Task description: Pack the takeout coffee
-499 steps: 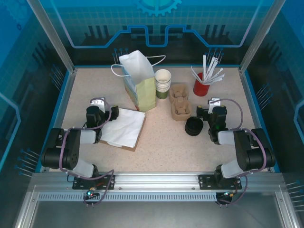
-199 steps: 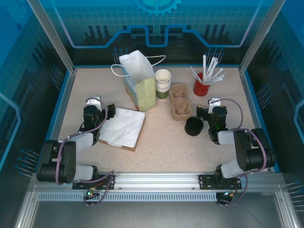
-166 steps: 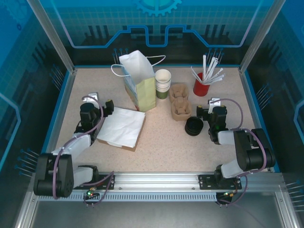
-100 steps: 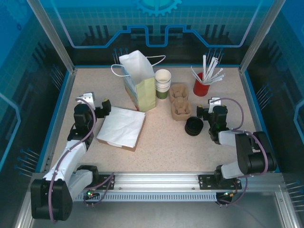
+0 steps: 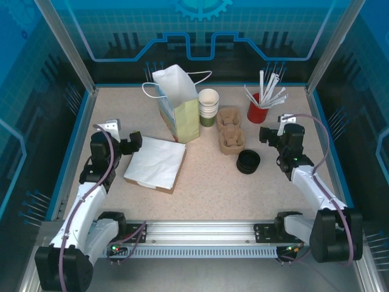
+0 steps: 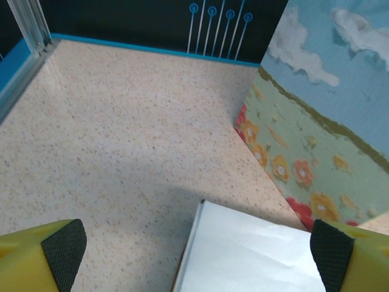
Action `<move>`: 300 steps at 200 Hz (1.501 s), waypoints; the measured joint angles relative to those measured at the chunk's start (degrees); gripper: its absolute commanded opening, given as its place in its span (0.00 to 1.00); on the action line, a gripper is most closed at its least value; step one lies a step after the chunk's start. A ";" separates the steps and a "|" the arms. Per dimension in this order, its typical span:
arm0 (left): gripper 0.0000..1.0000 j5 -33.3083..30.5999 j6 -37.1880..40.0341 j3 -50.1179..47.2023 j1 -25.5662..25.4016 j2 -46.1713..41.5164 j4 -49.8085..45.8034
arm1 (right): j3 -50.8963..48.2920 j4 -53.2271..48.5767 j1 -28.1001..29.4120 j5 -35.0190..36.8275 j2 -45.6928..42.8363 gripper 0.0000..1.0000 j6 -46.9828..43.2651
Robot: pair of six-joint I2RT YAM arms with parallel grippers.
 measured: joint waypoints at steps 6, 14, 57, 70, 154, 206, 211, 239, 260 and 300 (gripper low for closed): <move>0.99 0.42 -0.52 0.98 0.00 0.02 -1.57 | 1.57 -2.91 -0.04 -0.61 -0.74 1.00 0.55; 0.99 1.20 -1.70 2.73 0.00 0.24 -4.37 | 3.61 -6.75 -0.09 -1.31 -1.68 1.00 1.36; 0.99 7.08 -7.56 10.38 -1.90 1.73 -15.67 | 11.85 -24.57 -0.09 -6.10 -5.60 1.00 5.57; 0.99 8.48 -9.33 10.43 -4.48 1.33 -17.94 | 12.92 -29.00 -0.09 -7.52 -6.27 1.00 6.82; 0.99 13.14 -22.82 10.75 -33.16 6.34 -19.65 | 16.00 -39.71 -0.07 -11.52 -7.23 1.00 14.32; 0.99 13.03 -26.10 14.21 -42.62 23.52 -17.33 | 17.18 -40.83 0.02 -11.34 -6.19 1.00 16.04; 0.99 13.00 -26.34 14.58 -42.84 24.90 -17.11 | 17.18 -40.92 0.04 -11.32 -6.12 1.00 16.09; 0.99 13.00 -27.15 16.85 -43.08 31.45 -17.18 | 17.18 -41.40 0.07 -10.95 -6.10 1.00 16.26; 0.99 12.13 -27.04 19.04 -43.10 35.32 -18.51 | 17.18 -41.70 0.09 -10.82 -6.10 1.00 16.26; 0.99 9.03 -26.62 21.22 -42.80 39.19 -21.27 | 17.97 -42.84 0.09 -10.73 -5.88 1.00 16.48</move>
